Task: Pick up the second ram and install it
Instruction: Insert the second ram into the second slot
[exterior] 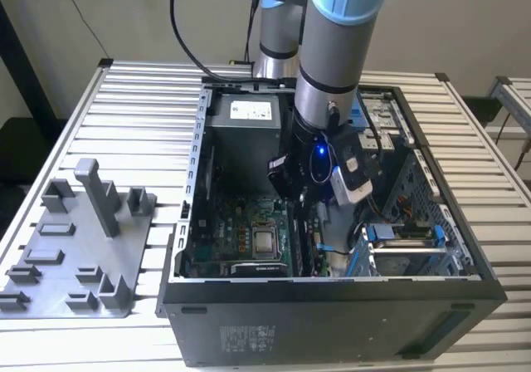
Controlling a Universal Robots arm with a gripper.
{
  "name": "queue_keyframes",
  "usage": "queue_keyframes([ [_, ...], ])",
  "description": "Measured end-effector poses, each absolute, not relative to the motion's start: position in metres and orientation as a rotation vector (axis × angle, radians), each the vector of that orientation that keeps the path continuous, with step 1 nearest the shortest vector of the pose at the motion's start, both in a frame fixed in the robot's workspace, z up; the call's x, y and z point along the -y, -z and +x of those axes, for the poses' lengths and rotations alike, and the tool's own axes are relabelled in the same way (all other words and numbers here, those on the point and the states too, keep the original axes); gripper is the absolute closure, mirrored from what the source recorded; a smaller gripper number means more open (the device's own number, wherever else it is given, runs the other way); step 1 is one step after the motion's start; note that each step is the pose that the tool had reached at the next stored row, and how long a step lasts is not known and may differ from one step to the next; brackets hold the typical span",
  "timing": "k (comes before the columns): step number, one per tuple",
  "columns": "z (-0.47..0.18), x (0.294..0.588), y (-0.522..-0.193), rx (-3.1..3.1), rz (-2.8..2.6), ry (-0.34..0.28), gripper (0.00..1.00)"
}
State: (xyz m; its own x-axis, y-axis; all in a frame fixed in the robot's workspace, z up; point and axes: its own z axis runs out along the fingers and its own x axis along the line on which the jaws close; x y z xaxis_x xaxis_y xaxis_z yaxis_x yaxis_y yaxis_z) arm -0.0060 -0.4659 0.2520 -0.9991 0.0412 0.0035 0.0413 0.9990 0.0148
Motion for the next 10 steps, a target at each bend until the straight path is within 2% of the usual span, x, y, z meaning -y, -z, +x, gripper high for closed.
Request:
queue_keyframes([
  [2, -0.0060, 0.4659, -0.2520, 3.138, -0.065, 0.023, 0.74],
  [4, -0.0060, 0.4659, -0.2521, 3.138, -0.065, 0.023, 0.86],
  [6, -0.0060, 0.4659, -0.2521, 3.138, -0.065, 0.023, 0.89],
  [10, -0.0060, 0.4659, -0.2522, 3.138, -0.065, 0.023, 0.89],
])
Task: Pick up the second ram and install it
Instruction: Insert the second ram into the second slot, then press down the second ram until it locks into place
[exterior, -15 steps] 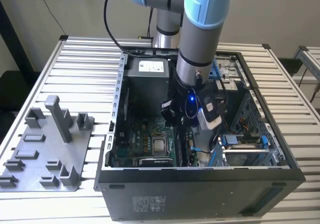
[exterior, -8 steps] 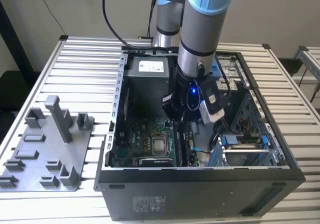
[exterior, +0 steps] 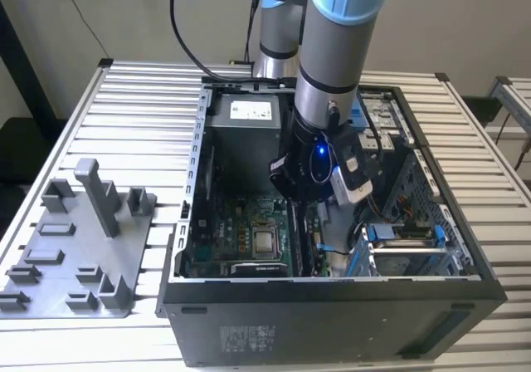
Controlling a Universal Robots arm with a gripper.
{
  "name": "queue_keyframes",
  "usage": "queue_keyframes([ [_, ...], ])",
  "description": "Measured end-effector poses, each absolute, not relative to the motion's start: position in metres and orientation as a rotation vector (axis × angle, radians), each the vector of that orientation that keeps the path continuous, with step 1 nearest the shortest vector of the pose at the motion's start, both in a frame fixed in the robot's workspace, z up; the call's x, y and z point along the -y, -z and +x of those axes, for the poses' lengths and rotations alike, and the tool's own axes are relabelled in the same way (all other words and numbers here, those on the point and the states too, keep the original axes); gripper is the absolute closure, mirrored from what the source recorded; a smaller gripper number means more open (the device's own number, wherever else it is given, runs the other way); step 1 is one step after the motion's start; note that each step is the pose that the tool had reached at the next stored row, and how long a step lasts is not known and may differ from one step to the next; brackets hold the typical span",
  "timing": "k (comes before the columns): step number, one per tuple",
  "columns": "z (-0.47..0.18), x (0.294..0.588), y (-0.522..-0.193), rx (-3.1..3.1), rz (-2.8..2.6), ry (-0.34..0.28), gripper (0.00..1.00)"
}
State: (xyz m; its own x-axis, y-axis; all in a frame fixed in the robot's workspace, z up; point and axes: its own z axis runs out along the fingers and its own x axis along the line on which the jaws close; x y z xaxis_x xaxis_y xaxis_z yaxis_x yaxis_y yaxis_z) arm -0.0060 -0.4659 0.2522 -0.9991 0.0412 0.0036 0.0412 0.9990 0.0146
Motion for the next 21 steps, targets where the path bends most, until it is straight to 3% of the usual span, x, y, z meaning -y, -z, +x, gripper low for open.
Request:
queue_keyframes([
  [21, -0.0061, 0.4659, -0.2525, 3.137, 0.041, 0.023, 0.89],
])
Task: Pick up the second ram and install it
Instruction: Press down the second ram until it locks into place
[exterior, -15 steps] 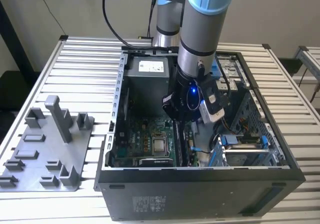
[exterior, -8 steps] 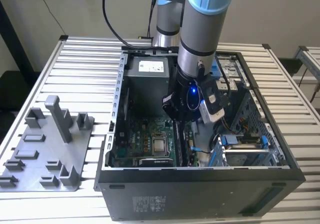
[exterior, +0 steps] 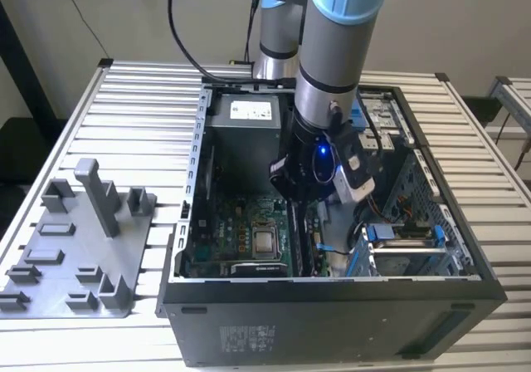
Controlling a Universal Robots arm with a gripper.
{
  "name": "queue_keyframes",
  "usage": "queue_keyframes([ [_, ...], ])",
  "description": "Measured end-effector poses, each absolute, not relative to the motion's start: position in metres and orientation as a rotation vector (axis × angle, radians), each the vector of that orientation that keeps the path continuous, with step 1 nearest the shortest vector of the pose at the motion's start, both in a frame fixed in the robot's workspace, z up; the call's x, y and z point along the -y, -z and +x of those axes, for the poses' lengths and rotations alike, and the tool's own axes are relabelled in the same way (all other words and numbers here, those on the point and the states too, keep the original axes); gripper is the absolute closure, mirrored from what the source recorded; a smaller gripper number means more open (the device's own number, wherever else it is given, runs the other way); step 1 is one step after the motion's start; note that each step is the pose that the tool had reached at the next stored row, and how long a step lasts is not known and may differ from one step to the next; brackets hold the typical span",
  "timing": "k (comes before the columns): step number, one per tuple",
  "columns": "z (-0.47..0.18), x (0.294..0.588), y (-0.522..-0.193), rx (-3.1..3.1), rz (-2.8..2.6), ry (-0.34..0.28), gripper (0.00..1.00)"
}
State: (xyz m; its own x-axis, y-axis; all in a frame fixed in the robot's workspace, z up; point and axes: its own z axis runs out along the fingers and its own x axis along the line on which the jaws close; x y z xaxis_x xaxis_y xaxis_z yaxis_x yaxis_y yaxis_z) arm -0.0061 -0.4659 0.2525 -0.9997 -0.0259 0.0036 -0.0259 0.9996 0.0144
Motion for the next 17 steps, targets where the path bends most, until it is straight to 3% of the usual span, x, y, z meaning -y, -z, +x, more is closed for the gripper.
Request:
queue_keyframes([
  [17, -0.0060, 0.4659, -0.2525, 3.097, 0.508, 0.022, 0.89],
])
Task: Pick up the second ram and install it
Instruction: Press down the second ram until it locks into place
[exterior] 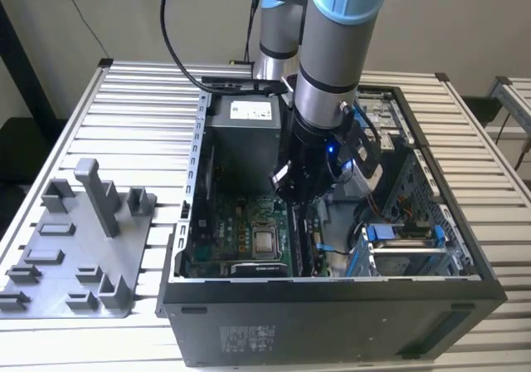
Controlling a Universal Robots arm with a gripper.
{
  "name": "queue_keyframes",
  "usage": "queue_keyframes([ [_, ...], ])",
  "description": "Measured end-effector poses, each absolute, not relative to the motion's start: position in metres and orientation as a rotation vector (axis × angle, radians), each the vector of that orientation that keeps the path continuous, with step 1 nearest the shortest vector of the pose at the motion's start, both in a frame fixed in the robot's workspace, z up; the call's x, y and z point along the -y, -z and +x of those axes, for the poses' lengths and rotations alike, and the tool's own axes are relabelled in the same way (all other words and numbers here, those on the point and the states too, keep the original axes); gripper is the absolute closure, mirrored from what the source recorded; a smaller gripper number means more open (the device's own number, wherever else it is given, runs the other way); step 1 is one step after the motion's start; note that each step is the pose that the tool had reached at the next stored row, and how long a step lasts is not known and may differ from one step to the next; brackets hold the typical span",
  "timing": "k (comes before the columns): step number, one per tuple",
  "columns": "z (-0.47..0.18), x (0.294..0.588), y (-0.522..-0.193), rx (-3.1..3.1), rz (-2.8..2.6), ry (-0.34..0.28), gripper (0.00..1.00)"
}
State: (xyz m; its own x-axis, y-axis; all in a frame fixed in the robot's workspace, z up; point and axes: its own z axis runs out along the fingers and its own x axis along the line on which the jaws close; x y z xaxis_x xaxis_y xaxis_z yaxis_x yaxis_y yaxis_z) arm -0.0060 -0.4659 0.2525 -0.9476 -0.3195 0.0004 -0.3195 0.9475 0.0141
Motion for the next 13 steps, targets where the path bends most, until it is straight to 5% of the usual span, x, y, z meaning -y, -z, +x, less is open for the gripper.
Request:
queue_keyframes([
  [13, -0.0061, 0.4659, -0.2525, 3.026, 0.848, 0.024, 0.89],
])
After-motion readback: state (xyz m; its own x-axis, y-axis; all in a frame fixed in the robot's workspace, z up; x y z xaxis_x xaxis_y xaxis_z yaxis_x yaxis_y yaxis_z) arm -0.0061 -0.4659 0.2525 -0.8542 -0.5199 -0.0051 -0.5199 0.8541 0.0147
